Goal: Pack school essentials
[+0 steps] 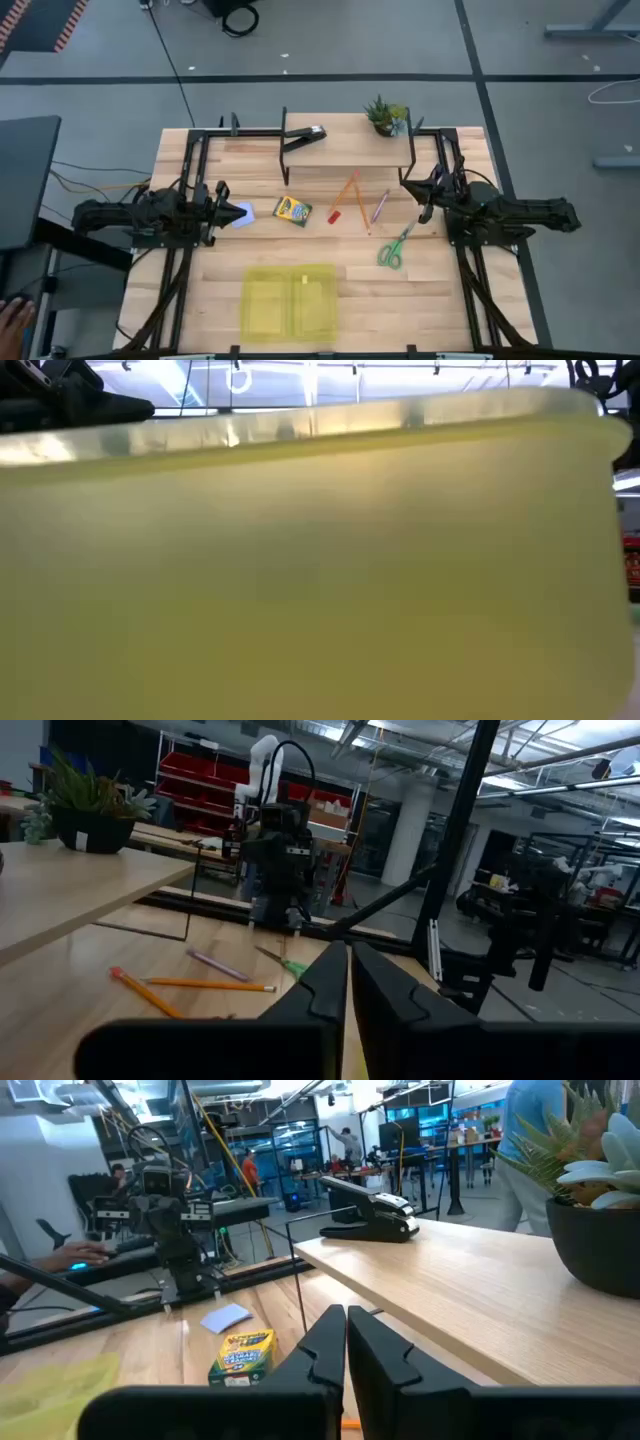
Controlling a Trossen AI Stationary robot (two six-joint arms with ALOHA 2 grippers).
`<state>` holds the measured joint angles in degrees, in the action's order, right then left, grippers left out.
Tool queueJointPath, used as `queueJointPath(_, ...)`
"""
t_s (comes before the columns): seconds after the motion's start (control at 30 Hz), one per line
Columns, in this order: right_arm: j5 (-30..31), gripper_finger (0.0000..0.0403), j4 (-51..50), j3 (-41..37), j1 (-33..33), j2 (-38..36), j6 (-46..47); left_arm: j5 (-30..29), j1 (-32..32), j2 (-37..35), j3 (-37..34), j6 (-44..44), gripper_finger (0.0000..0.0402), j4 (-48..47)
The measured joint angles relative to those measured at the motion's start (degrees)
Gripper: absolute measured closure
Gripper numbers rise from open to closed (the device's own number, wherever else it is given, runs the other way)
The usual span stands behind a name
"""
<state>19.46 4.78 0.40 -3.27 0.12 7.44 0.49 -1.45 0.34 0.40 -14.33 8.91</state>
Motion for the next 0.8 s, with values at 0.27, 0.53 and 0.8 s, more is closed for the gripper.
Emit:
queueJointPath(0.27, 0.0, 0.0380, 0.0, 0.0, 0.0, 0.0, 0.0, 0.0, 0.0, 0.0, 0.0, 0.0, 0.0367, 0.0)
queueJointPath(0.53, 0.0, 0.0380, 0.0, 0.0, 0.0, 0.0, 0.0, 0.0, 0.0, 0.0, 0.0, 0.0, 0.0373, 0.0)
queueJointPath(0.8, 0.0, 0.0380, 0.0, 0.0, 0.0, 0.0, 0.0, 0.0, 0.0, 0.0, 0.0, 0.0, 0.0366, 0.0)
